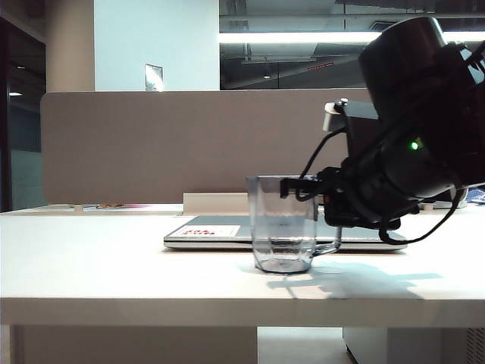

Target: Pick up the water cup and place it on the side of the laptop close to you.

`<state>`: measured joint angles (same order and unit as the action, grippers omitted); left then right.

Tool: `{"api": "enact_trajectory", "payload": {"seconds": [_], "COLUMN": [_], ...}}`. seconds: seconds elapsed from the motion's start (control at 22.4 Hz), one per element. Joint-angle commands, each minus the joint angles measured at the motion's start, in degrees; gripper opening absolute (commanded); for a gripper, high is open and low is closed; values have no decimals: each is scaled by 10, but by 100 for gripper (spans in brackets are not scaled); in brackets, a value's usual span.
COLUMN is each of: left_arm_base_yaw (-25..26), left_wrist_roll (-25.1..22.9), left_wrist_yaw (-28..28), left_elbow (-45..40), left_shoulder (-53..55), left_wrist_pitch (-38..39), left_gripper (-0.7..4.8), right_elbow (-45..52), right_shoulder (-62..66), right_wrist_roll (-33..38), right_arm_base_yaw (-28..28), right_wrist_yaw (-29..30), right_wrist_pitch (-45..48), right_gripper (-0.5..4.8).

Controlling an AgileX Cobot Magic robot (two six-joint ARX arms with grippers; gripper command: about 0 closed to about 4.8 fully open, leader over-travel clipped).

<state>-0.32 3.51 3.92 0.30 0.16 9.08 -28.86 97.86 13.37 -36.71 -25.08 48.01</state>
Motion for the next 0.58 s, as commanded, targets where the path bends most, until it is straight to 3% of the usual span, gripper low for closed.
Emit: {"api": "enact_trajectory", "payload": {"seconds": [0.04,0.22,0.27,0.36,0.58], "left_arm_base_yaw": [0,0,0,0,0], "left_wrist_roll": [2,2,2,2,2], "left_wrist_yaw": [4,9,13,13,13], "left_elbow": [2,2,2,2,2], "left_shoulder": [1,1,1,1,1], "left_wrist_pitch": [3,3,3,3,3], "left_gripper": [-3,-3,-3,-3,-3], "right_elbow": [-2,-2,-1,0,0], "right_shoulder": [-2,-2,-2,-2,-3], "right_wrist_roll": [-5,-5,-5,-5,-5], "right_arm_base_yaw": [-4,-2,-2,-4,-4], "right_wrist_yaw": [-12,-20,-22,-21,-21], "right_wrist_pitch": [6,2,0,-2,-4], "right_gripper": [64,68,117,154,154]}}
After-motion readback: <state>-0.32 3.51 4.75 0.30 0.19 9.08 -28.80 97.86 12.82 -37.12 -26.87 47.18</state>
